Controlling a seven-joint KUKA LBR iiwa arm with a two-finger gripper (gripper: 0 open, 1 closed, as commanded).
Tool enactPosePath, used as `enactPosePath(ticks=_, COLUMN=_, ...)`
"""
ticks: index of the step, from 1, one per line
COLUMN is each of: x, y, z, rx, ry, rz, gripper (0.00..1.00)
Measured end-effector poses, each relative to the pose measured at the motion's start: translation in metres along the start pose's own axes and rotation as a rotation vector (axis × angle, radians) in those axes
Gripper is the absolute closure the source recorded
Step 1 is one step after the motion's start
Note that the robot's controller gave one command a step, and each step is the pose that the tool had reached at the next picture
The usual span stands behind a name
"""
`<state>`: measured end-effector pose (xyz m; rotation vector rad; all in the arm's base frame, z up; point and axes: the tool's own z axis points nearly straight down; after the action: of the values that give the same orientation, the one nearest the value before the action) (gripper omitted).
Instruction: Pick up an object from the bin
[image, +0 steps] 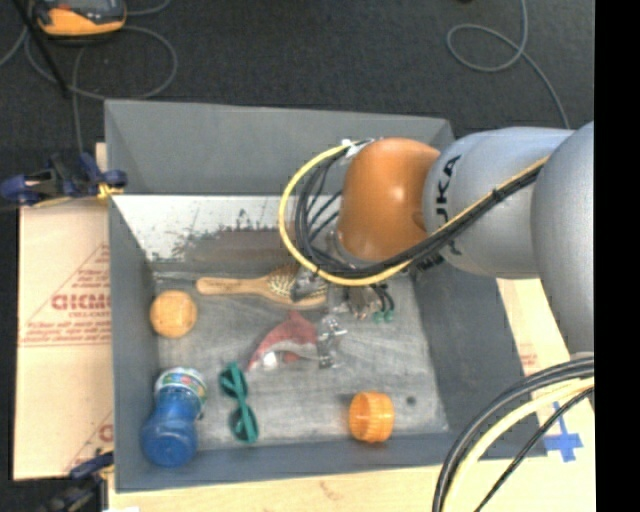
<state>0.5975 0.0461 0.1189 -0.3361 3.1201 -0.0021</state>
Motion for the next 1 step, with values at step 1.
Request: enactPosePath(ticks=1, x=0.0022, y=-0.0012, z=0.0325, rx=0.0, ry=-0.009, rz=-0.203, gripper=1.0)
